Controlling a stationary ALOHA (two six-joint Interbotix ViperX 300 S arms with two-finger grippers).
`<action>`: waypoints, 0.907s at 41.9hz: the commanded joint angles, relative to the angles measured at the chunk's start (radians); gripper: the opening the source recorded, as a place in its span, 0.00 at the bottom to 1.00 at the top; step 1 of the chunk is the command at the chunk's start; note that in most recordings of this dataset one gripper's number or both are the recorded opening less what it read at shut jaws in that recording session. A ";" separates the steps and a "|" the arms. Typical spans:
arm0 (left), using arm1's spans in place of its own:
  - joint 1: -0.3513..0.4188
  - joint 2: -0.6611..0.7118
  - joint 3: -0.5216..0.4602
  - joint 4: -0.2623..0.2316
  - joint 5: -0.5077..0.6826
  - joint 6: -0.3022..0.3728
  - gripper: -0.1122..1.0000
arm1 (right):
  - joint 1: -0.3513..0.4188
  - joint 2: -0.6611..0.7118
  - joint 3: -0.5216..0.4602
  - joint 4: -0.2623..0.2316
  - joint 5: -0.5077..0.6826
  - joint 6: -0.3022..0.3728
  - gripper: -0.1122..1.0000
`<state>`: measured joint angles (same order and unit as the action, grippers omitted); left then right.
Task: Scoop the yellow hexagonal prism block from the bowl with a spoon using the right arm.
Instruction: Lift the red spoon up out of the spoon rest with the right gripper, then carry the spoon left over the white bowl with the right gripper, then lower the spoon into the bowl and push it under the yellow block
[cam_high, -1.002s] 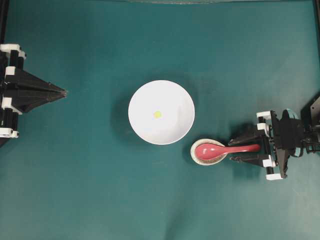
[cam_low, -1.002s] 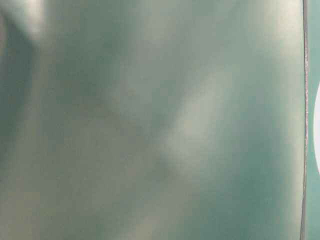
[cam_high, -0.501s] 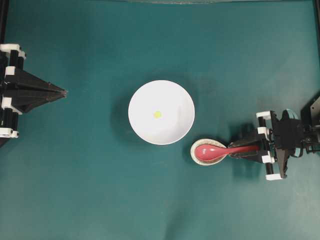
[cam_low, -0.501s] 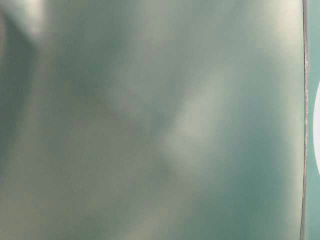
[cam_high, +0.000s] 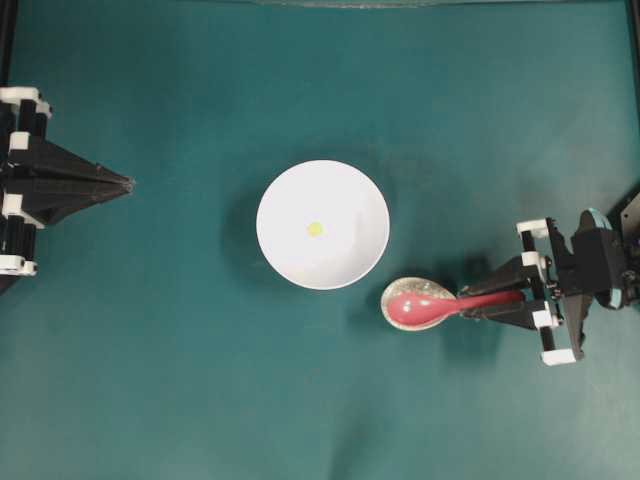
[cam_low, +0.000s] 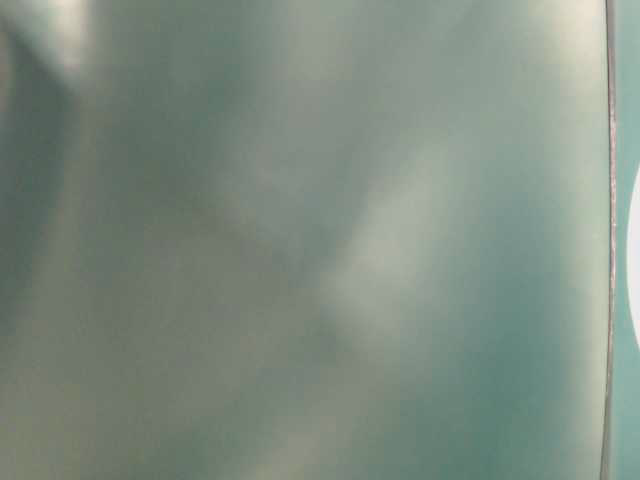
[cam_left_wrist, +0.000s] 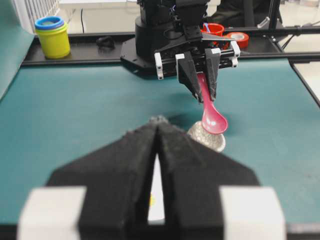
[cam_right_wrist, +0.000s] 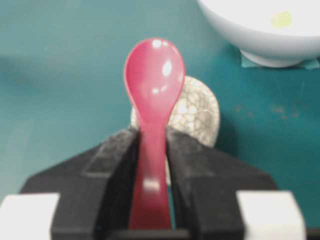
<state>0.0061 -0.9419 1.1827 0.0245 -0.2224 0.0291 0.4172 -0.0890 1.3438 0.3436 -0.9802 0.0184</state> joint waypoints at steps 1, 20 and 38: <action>0.002 0.009 -0.011 0.002 -0.012 -0.002 0.10 | -0.012 -0.086 -0.020 0.003 0.064 -0.026 0.32; 0.002 0.008 -0.011 0.002 -0.008 -0.009 0.10 | -0.282 -0.330 -0.230 -0.005 0.655 -0.184 0.32; 0.002 0.008 -0.011 0.002 0.014 -0.008 0.10 | -0.471 -0.276 -0.460 -0.031 1.055 -0.221 0.32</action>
<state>0.0061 -0.9419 1.1827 0.0245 -0.2040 0.0215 -0.0353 -0.3697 0.9388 0.3191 0.0276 -0.2010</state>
